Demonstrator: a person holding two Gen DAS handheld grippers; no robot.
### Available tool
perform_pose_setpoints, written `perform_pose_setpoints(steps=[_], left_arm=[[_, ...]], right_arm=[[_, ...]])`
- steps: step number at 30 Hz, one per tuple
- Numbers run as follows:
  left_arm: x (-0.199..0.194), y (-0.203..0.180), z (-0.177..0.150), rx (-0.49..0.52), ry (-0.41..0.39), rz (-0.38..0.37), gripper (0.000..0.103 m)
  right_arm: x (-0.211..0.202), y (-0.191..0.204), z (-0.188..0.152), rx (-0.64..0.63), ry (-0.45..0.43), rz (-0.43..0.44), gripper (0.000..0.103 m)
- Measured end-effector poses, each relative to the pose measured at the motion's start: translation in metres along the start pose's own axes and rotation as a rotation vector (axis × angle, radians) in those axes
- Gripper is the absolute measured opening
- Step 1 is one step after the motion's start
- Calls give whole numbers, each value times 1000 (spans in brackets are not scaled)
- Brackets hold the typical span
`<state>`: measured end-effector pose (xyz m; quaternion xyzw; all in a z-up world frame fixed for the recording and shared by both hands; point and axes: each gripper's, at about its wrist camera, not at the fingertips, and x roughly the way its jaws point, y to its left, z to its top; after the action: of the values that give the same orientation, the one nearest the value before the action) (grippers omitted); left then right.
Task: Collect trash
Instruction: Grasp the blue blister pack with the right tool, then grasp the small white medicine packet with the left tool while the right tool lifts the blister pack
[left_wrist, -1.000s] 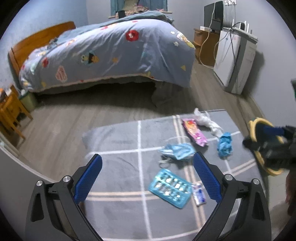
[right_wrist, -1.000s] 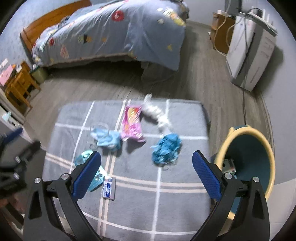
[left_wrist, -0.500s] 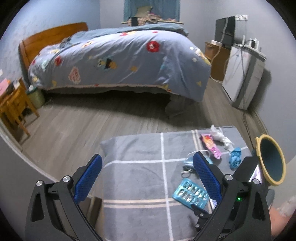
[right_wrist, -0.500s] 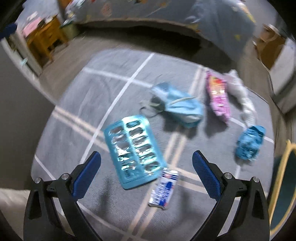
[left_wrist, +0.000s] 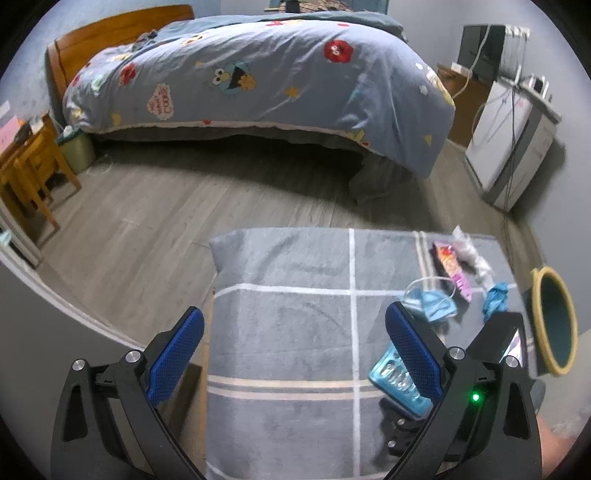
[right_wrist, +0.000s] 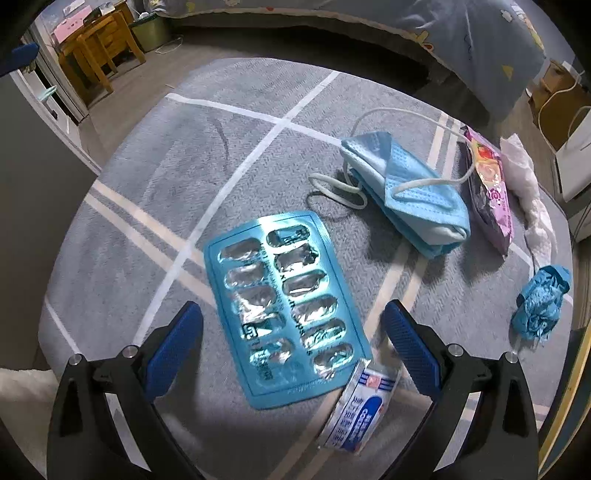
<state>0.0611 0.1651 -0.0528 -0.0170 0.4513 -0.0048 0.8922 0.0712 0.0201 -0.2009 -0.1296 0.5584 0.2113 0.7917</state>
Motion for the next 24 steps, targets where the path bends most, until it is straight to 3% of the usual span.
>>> perform_pose_setpoints(steps=[9, 13, 18, 24], left_arm=[[5, -2, 1, 0, 12, 5, 97], [5, -5, 2, 1, 12, 5, 97], [5, -9, 3, 8, 10, -5, 97], [7, -17, 6, 27, 5, 0, 97]], right_arm=[[3, 0, 5, 1, -39, -12, 96], [-3, 5, 8, -19, -54, -2, 71], [-15, -2, 11, 10, -57, 5, 71], [-67, -32, 22, 94, -38, -16, 71]])
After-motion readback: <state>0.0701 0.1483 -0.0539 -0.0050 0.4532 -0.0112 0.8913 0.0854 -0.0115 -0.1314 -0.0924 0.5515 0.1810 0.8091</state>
